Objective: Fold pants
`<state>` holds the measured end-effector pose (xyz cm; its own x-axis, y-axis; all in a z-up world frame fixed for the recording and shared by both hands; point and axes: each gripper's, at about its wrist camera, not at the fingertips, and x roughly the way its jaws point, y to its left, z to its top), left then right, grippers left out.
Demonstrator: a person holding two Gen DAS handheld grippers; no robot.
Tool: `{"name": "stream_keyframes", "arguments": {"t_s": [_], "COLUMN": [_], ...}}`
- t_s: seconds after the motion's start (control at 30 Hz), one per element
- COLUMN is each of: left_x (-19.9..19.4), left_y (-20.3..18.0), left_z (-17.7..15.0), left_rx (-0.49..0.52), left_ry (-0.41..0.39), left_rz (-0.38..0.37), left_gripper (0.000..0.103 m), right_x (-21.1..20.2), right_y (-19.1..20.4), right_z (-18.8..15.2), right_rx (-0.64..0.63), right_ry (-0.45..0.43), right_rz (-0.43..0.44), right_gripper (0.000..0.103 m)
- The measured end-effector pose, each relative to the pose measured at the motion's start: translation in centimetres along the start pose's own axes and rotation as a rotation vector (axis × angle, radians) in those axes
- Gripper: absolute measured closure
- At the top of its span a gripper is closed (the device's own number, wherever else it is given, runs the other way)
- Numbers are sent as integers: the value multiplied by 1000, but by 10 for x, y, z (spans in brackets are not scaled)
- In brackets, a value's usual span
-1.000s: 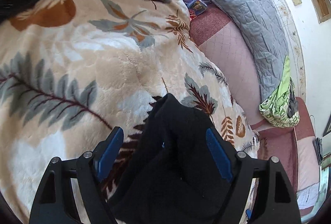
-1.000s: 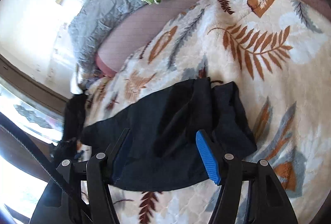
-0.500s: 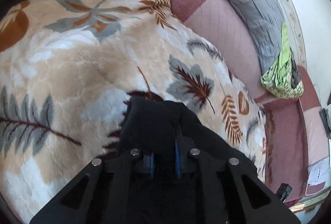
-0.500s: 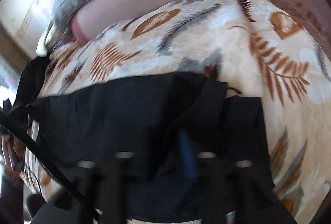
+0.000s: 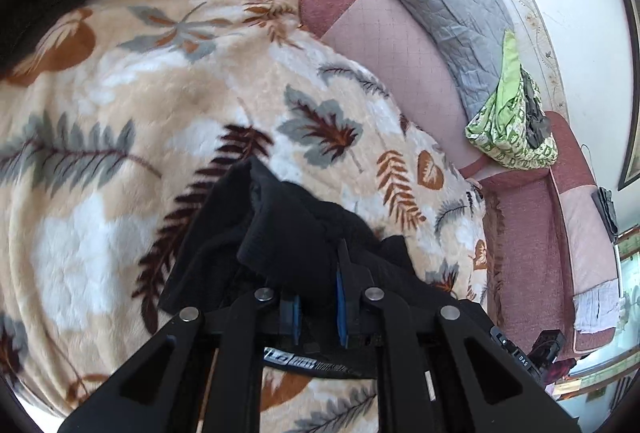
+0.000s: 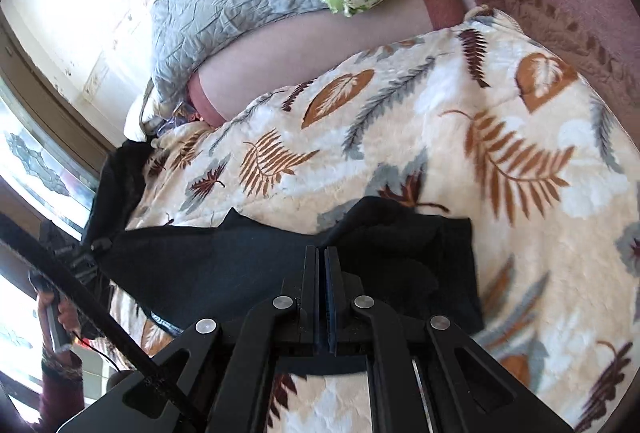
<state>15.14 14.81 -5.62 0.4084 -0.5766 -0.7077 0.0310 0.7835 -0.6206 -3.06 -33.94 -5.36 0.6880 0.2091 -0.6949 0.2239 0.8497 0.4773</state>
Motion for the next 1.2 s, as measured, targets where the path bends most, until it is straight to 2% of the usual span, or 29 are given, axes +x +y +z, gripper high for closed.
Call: {"name": "stream_keyframes", "arguments": {"t_s": [0.07,0.17,0.2,0.27,0.33,0.4,0.47,0.57,0.63,0.8,0.87,0.9,0.93,0.97,1.0,1.03,1.07,1.2], "left_x": [10,47,50,40,28,12,-8,-35,-47,-38,-21,-13,-4,4,14,24,33,56], "left_y": [19,69,79,87,80,75,74,74,65,29,16,10,5,1,-3,-6,-9,-18], "left_z": [-13,-27,-29,-30,-30,-30,-29,-30,-33,-38,-39,-40,-42,-44,-45,-46,-47,-52], "left_rx": [-43,-150,-178,-216,-172,-121,-93,-52,-8,109,130,133,137,139,140,143,146,154], "left_ry": [24,108,102,76,66,27,-27,-111,-159,-186,-171,-163,-153,-147,-140,-132,-126,-121], "left_rz": [36,142,100,1,2,29,48,107,146,137,128,116,100,94,97,100,105,117], "left_gripper": [91,85,87,85,69,57,53,52,46,37,36,36,37,36,36,36,36,36], "right_x": [2,23,38,46,40,24,10,0,1,29,51,61,70,81,86,85,83,57], "right_y": [-8,-24,-30,-38,-43,-44,-42,-40,-43,-46,-51,-54,-56,-59,-59,-55,-51,-48], "right_z": [-9,-22,-29,-36,-37,-30,-23,-17,-13,2,9,9,7,4,2,1,1,8], "right_rx": [5,14,-2,-10,18,40,16,-12,-4,-15,-9,-4,8,32,36,13,-14,-27], "right_ry": [23,103,154,181,158,111,56,27,27,29,59,84,109,153,173,164,152,71], "right_rz": [-13,-74,-166,-242,-204,-185,-209,-247,-251,-290,-320,-328,-332,-300,-272,-291,-302,-284], "right_gripper": [99,98,98,98,96,84,52,50,50,47,25,22,24,44,60,76,83,90]}}
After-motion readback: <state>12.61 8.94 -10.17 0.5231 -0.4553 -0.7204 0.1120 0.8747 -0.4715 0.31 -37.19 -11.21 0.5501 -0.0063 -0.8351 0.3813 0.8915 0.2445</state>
